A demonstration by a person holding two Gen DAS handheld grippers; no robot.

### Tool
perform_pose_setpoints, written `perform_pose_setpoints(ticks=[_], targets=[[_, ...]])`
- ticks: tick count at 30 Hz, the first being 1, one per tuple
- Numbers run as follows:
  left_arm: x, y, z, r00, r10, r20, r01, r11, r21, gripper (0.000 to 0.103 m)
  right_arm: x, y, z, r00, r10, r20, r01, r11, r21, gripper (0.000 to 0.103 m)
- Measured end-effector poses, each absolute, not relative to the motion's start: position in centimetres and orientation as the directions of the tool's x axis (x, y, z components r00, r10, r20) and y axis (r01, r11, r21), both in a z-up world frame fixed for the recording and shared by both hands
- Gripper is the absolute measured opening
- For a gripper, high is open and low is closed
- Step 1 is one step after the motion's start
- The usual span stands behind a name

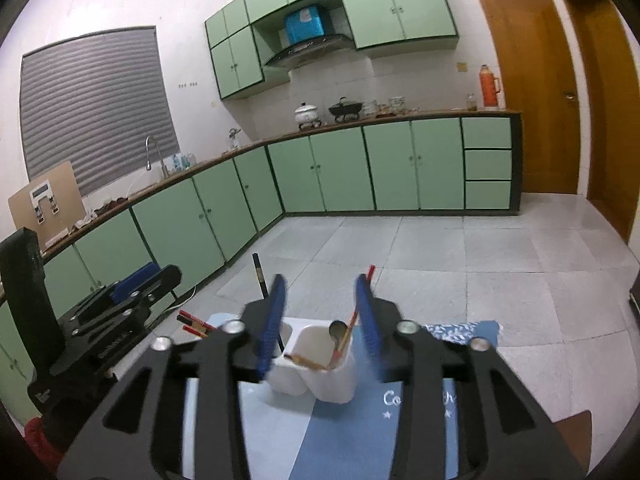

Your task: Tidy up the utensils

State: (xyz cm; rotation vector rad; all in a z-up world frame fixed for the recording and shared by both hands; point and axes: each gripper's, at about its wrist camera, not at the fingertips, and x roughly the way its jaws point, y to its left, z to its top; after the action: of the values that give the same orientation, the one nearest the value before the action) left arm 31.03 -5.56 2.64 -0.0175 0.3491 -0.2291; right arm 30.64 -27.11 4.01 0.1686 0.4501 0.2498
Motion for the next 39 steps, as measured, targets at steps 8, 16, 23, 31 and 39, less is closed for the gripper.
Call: perform_pose_setpoints(ticks=[8,16,23,31,39], targets=[[25.4,-4.4,2.2,0.904,-0.224,-0.363,0.214,0.974,-0.067,0.079,23.5,-26.8,2.5,0.888,0.236,-0.395,-0.183,0.969,0.168,0.090],[20.1,-4.0,1.8,0.903,-0.199,-0.381,0.201,0.979,-0.036,0.096,19.1,-25.6,2.1,0.887,0.247,-0.390,-0.199,0.967,0.160,0.098],[17.6,-3.5,2.8,0.912,-0.193,-0.363,0.196,0.980,-0.029,0.097,17.1,-24.4,2.6,0.885,0.252,-0.392,-0.220,0.967,0.127,0.098],[15.5,-3.0,3.6,0.919,-0.202,-0.339,0.202,0.979,-0.033,0.097,15.8,-24.1,3.3,0.882,0.275,-0.384,-0.240,0.961,0.138,0.098],[14.6,-3.3,4.1,0.923,-0.196,-0.331,0.201,0.979,-0.017,0.097,15.3,-24.0,3.5,0.879,0.284,-0.383,-0.246,0.958,0.145,0.098]])
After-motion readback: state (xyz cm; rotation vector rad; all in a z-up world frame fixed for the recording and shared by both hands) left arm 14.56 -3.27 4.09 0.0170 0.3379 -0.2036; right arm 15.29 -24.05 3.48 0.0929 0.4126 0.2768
